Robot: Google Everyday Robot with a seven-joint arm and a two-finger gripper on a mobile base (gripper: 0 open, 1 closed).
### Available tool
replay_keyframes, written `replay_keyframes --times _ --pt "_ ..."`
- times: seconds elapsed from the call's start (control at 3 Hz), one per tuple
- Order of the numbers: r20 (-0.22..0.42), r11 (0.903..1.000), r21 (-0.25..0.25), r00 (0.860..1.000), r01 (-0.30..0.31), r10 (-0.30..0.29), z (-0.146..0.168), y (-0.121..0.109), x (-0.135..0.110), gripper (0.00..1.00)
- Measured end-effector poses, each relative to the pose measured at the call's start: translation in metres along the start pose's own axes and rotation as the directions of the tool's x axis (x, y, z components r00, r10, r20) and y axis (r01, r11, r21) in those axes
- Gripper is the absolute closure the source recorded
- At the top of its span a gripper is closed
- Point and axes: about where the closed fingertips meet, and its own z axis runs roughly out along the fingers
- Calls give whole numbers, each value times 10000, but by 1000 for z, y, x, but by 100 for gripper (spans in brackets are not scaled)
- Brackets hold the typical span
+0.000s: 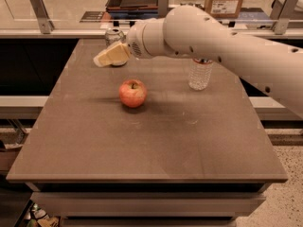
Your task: Pick 7up can
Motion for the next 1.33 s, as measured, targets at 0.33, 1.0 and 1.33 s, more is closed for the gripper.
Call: replay_keyframes --times 0.33,1.0,1.33 --pt "164 9972 597 9989 -451 441 18 -7 12 0" --pt "1009 9887 1214 9920 -874 754 45 -40 25 0" --pt "1297 9876 1333 9894 -826 653 54 -54 24 0"
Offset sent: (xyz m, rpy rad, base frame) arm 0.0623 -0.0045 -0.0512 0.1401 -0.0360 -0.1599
